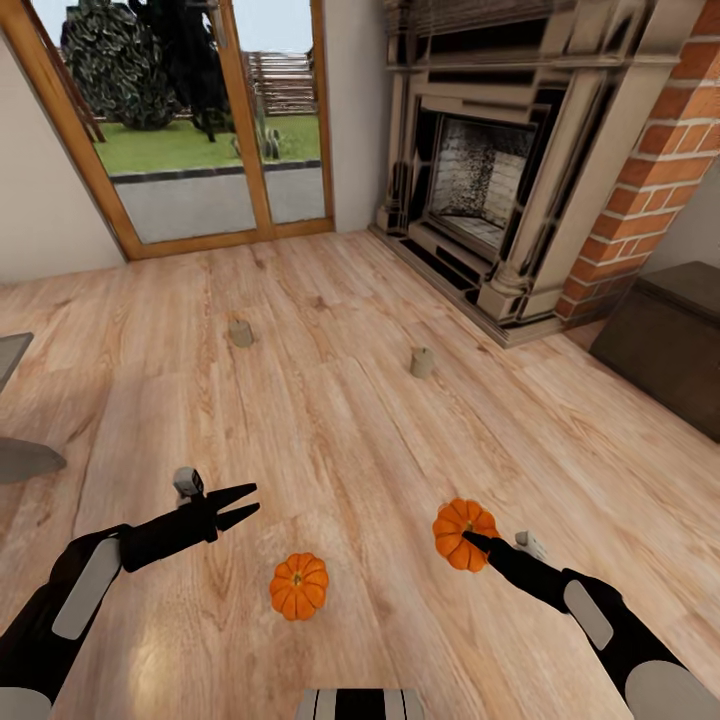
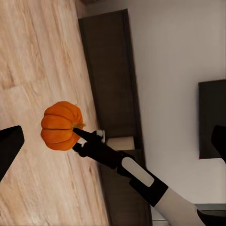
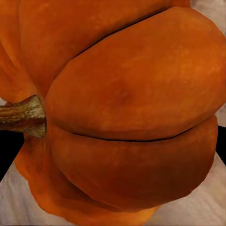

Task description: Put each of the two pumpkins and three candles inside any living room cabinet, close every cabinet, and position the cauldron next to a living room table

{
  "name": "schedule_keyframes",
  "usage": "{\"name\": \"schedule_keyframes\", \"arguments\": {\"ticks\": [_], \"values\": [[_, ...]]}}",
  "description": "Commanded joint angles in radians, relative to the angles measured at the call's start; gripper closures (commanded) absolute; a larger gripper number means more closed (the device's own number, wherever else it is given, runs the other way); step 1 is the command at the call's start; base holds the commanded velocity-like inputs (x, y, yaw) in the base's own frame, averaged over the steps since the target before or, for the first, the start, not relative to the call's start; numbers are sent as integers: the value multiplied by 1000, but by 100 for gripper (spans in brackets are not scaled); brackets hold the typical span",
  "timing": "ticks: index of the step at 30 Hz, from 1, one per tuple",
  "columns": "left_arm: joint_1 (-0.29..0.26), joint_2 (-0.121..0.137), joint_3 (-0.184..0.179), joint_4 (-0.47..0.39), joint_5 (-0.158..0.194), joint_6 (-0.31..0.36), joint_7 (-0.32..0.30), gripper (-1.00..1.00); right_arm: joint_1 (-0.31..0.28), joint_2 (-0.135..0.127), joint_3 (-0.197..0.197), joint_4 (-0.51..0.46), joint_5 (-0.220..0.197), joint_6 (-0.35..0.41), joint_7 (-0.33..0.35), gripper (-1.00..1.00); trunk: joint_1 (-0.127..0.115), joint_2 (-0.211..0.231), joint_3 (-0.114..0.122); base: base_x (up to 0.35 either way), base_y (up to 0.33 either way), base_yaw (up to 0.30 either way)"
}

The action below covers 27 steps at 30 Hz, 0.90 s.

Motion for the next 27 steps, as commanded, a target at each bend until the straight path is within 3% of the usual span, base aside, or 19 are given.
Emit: {"name": "schedule_keyframes", "arguments": {"ticks": [1,5,9,11,16,22,27], "values": [[0,0,1,2,-2,3,-2,-100,0,0,-5,-1,-2,11,23,100,-1,0,3,0,0,0],[-1,4,6,7,-5,3,0,-100,0,-2,-9,-75,-3,29,97,100,-2,1,19,0,0,0],[-1,24,12,59,-7,-2,5,-100,6,-11,-11,-262,-7,153,115,100,-4,2,34,0,0,0],[-1,31,14,83,-9,-5,11,-100,7,-12,-13,-305,-9,190,115,100,-5,2,42,0,0,0],[-2,43,17,132,-17,-11,18,-100,7,-12,-15,-325,-10,209,116,100,-7,4,61,0,0,0],[-3,82,18,215,-20,-35,62,-100,7,-12,-14,-326,-14,212,117,100,-10,5,84,0,0,0],[-4,85,15,347,-20,-165,131,-100,7,-10,-11,-327,-7,211,117,100,-12,6,104,0,0,0]]}}
